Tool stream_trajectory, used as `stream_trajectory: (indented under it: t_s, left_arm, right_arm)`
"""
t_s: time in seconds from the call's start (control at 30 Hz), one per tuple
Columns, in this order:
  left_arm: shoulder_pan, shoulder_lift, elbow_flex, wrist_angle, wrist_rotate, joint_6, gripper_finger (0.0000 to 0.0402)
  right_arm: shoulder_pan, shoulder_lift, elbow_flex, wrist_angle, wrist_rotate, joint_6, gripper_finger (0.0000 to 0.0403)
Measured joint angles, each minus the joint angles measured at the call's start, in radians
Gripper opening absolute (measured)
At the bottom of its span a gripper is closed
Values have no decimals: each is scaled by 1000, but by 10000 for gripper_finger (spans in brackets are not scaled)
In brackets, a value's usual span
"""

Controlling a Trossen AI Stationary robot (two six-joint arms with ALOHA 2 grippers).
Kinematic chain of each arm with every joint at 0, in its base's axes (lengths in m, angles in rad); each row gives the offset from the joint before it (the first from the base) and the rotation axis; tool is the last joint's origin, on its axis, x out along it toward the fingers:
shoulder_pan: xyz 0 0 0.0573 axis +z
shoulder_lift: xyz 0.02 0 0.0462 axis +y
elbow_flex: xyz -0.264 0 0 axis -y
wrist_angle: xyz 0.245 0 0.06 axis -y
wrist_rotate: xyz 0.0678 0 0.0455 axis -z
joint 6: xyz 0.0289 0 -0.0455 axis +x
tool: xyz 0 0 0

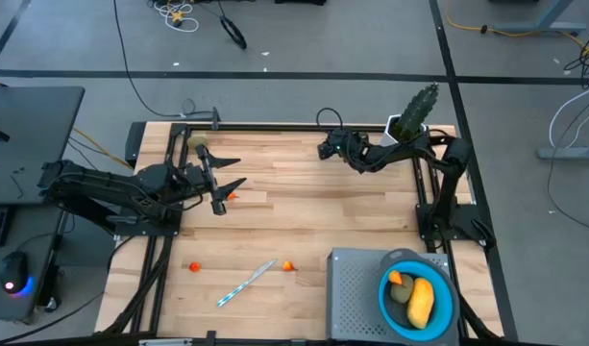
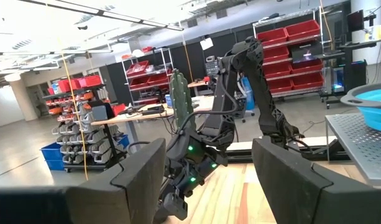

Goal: Pick & Place Fruit
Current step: Put the black plum into the blue strainer bowl on the shelf

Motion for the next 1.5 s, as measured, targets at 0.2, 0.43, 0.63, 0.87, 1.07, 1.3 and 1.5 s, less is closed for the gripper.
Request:
stream_trajectory:
  t_s: [0.2, 0.43, 0.63, 0.87, 1.07, 1.3, 1.5]
  left_arm:
    - [0, 0, 0, 0, 0, 0, 248]
    - [0, 0, 0, 0, 0, 0, 248]
    - [0, 0, 0, 0, 0, 0, 248]
    - [0, 0, 0, 0, 0, 2, 248]
    - [0, 0, 0, 0, 0, 3, 248]
    - [0, 0, 0, 0, 0, 3, 248]
    - [0, 0, 0, 0, 0, 3, 248]
  right_arm:
    - [-14, 0, 0, 1, -4, 14, 340]
    - [-35, 0, 0, 38, -97, -9, 340]
    - [-50, 0, 0, 34, -140, -10, 340]
    - [-61, 0, 0, 37, -176, -8, 340]
    - [-61, 1, 18, -5, -176, -4, 339]
    - [-61, 1, 18, -44, -148, -1, 316]
    - [-61, 1, 18, -46, -146, 7, 286]
